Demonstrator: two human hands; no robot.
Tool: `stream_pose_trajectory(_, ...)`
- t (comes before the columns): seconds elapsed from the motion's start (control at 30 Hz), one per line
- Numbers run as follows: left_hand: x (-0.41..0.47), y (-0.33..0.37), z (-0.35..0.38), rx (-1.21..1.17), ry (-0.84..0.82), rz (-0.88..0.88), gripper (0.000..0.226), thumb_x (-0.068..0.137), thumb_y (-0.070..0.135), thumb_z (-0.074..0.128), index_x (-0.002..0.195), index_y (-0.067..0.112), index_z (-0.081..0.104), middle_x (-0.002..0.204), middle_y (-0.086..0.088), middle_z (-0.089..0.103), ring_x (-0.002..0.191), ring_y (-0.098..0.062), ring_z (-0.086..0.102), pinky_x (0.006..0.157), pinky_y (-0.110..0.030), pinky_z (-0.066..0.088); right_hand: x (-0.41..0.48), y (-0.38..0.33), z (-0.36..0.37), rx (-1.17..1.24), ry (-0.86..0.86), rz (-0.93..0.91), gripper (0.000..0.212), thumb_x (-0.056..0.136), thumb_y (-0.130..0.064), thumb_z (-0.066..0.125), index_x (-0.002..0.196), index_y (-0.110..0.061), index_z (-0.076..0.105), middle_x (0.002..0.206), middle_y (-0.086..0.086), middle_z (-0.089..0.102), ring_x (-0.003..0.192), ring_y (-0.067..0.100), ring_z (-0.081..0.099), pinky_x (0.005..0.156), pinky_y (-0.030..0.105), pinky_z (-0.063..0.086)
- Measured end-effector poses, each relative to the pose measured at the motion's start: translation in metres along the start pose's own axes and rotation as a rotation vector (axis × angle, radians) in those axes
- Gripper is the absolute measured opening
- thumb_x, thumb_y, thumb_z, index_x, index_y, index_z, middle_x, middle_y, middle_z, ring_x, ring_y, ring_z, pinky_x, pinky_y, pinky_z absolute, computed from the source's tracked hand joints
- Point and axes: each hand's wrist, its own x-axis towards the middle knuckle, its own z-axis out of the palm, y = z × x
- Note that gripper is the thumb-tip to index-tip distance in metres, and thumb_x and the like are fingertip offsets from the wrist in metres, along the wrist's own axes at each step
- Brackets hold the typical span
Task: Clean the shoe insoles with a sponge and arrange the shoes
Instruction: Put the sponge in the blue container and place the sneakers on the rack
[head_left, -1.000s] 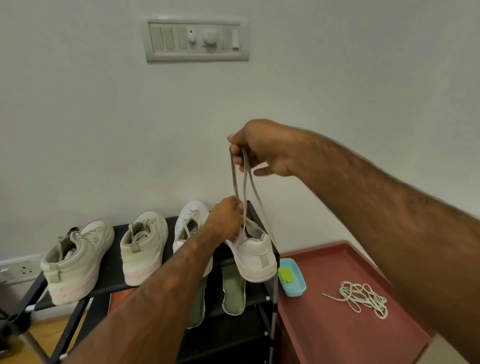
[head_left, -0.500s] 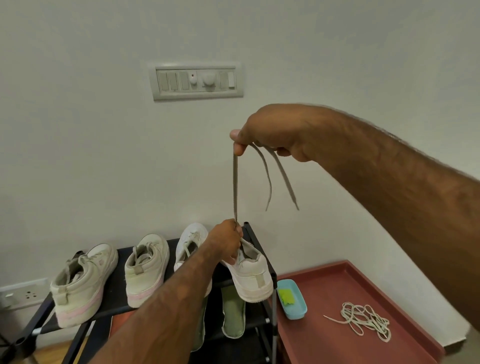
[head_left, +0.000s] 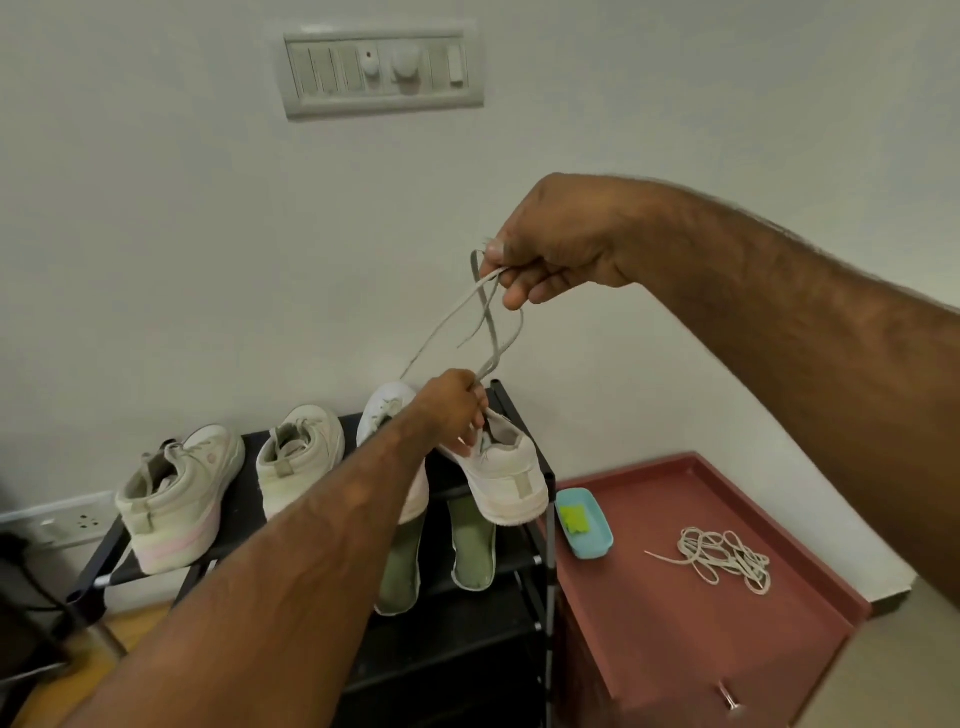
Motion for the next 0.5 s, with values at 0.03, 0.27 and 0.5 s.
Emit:
stream_pose_trajectory(0.03,0.001,-0.001,-0.001,-0.001,-0.012,-0.004,0.023,0.104,0.004,0.038,0.096,0.004,0.058,0.079,-0.018,0.058,0.058,-0.027,0.055,0.050,-0.032,0.056,0.004,0.007,0.004,0.006,-0.002,0.013,0.021,0.106,-0.018,0.057,0.103,-0.004,0.073,0.076,0.005,0.073,0.066,0.011,0.073,0.073,0.024,0.059)
stream_pose_trajectory(0.27,0.008,-0.003,-0.012,0.030,-0.110,0.029,0.023,0.102,0.004,0.039,0.094,0.004,0.061,0.081,-0.023,0.059,0.068,-0.036,0.058,0.059,-0.041,0.057,0.029,0.048,0.025,0.015,-0.018,0.063,0.022,0.107,-0.016,0.056,0.101,-0.002,0.072,0.079,0.009,0.072,0.061,0.011,0.071,0.073,0.025,0.058)
stream_pose_trajectory(0.5,0.014,-0.011,-0.016,0.174,-0.110,0.106,0.024,0.107,0.011,0.043,0.101,-0.002,0.062,0.081,-0.018,0.064,0.068,-0.036,0.064,0.073,-0.057,0.063,0.051,0.084,0.057,-0.177,0.038,0.052,0.016,0.102,-0.009,0.062,0.103,0.004,0.073,0.073,0.012,0.070,0.062,0.016,0.068,0.059,0.020,0.052)
